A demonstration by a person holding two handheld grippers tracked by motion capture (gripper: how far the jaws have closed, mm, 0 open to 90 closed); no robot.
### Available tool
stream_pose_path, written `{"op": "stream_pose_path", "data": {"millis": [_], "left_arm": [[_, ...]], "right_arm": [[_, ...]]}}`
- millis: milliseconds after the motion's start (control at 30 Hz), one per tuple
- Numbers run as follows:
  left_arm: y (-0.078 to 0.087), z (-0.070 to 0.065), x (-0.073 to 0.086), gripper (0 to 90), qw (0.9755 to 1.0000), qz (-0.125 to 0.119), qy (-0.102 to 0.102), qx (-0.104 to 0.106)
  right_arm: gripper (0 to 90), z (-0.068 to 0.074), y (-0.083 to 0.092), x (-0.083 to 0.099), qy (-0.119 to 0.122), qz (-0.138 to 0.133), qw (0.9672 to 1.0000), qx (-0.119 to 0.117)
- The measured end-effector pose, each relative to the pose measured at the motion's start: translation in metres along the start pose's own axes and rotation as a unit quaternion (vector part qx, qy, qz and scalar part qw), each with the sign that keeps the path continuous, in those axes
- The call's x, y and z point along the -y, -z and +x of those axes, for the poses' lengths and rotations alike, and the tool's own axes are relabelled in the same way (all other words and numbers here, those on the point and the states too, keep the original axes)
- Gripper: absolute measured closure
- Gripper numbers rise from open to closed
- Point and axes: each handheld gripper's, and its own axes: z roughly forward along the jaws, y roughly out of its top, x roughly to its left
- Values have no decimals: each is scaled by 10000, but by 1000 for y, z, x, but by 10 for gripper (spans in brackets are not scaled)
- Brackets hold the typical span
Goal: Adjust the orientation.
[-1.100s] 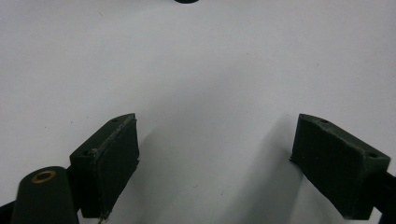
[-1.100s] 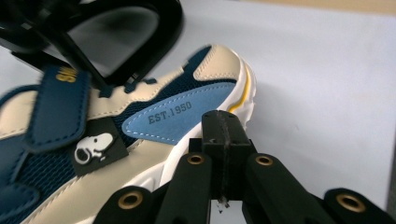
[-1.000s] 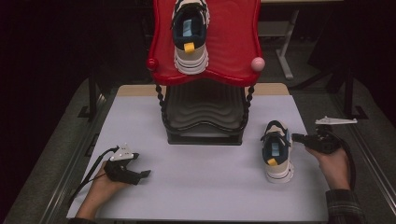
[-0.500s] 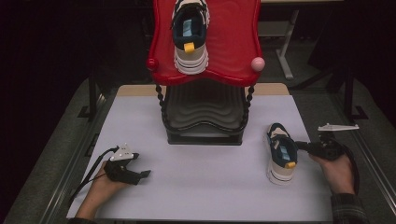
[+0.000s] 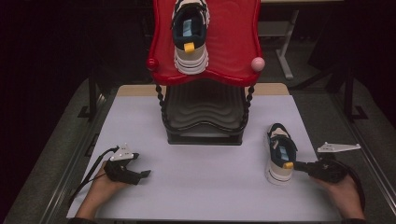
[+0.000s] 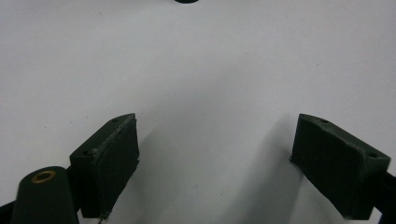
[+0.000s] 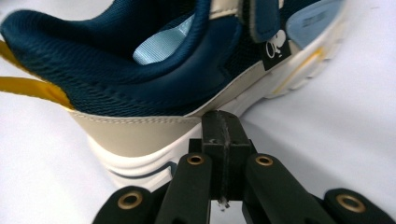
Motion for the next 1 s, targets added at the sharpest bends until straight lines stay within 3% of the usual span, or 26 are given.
{"op": "stream_pose_path", "data": {"millis": [167, 267, 367, 500, 667, 800, 1000], "left_arm": [[0, 0, 0, 140, 10000, 3, -7, 0], [0, 0, 0, 140, 10000, -4, -4, -1], [0, 0, 0, 140, 10000, 2, -1, 0], [0, 0, 0, 140, 10000, 2, -3, -1], [0, 0, 0, 140, 10000, 5, -2, 0], [0, 0, 0, 139, 10000, 8, -4, 1], [0, 0, 0, 140, 10000, 17, -6, 3]], "right_arm": [[896, 13, -7, -2, 191, 92, 9995, -245], [874, 14, -6, -3, 216, 72, 9994, -249], [772, 9, 7, -3, 78, -197, 9997, -116], [559, 3, 27, -7, -109, -693, 9975, 77], [405, 3, 27, -25, -154, -961, 9952, 49], [412, 6, 20, -42, -127, -1184, 9929, -33], [466, 7, -3, -61, 58, -1032, 9945, -138]]}}
